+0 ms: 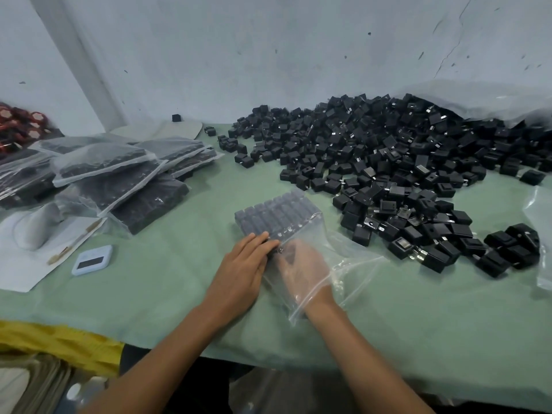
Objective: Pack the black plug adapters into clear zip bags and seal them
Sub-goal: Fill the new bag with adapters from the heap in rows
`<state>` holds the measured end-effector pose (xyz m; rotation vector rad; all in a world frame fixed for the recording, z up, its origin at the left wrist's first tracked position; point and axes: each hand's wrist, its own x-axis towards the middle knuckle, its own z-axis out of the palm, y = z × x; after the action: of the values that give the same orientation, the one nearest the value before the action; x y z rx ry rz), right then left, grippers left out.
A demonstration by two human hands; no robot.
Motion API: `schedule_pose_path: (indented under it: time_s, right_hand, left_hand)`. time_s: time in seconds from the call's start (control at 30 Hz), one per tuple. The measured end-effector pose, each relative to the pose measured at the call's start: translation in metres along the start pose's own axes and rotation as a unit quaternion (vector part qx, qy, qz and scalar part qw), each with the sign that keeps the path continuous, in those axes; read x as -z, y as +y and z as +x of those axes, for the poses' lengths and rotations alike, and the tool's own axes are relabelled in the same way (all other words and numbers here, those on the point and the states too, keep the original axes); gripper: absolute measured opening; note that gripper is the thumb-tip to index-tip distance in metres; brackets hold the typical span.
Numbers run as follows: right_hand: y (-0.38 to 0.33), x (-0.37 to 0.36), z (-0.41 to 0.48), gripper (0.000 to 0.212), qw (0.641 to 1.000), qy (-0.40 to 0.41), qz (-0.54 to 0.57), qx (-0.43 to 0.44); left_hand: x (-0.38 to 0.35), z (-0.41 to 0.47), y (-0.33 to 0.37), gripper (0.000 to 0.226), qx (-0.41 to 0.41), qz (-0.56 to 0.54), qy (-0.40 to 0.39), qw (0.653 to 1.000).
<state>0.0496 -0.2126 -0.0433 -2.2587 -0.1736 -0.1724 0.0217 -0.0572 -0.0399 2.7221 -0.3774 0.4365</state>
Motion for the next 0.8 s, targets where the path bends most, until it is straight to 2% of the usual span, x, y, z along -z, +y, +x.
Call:
schedule_pose_path:
  time_s: [0.13, 0.27, 0.43, 0.53, 0.6, 0.63, 0.7, 0.77, 0.8]
  right_hand:
    - [-0.005, 0.0, 0.0, 0.008, 1.0, -0.016, 0.004, -0.006]
    - [-0.008, 0.009, 0.004, 0.025, 0.994, -0.069, -0.084, -0.007]
    - [-0.015, 0.027, 0.006, 0.029, 0.988, -0.144, -0.059, 0.016]
    - [-0.012, 0.052, -0.016, 0.037, 0.979, -0.193, 0.017, 0.066]
    - [0.002, 0.077, -0.043, 0.032, 0.97, -0.203, 0.096, 0.096]
    - [0.013, 0.091, -0.055, 0.027, 0.967, -0.203, 0.119, 0.097]
    - [0.031, 0.122, -0.07, 0.026, 0.968, -0.186, 0.167, 0.038]
    - [0.049, 0.149, -0.068, 0.022, 0.978, -0.083, 0.19, -0.018]
    - [0.058, 0.16, -0.059, 0.02, 0.987, -0.013, 0.158, -0.009]
  left_hand:
    - [-0.001, -0.001, -0.003, 0.04, 0.0, 0.01, -0.008, 1.0]
    - [-0.001, -0.001, -0.001, 0.046, 0.002, 0.024, -0.014, 1.0]
    - [0.002, 0.002, 0.003, 0.048, 0.008, 0.019, -0.01, 1.0]
    - [0.002, 0.002, 0.002, 0.044, 0.011, 0.015, -0.006, 1.0]
    - [0.001, 0.002, 0.001, 0.043, 0.01, 0.017, -0.004, 1.0]
    - [0.0, 0.002, 0.0, 0.043, 0.009, 0.018, -0.004, 1.0]
    - [-0.001, 0.002, -0.001, 0.046, 0.007, 0.02, -0.003, 1.0]
    - [-0.002, 0.002, -0.001, 0.047, 0.008, 0.02, -0.001, 1.0]
    - [-0.002, 0.002, -0.001, 0.047, 0.009, 0.021, -0.001, 1.0]
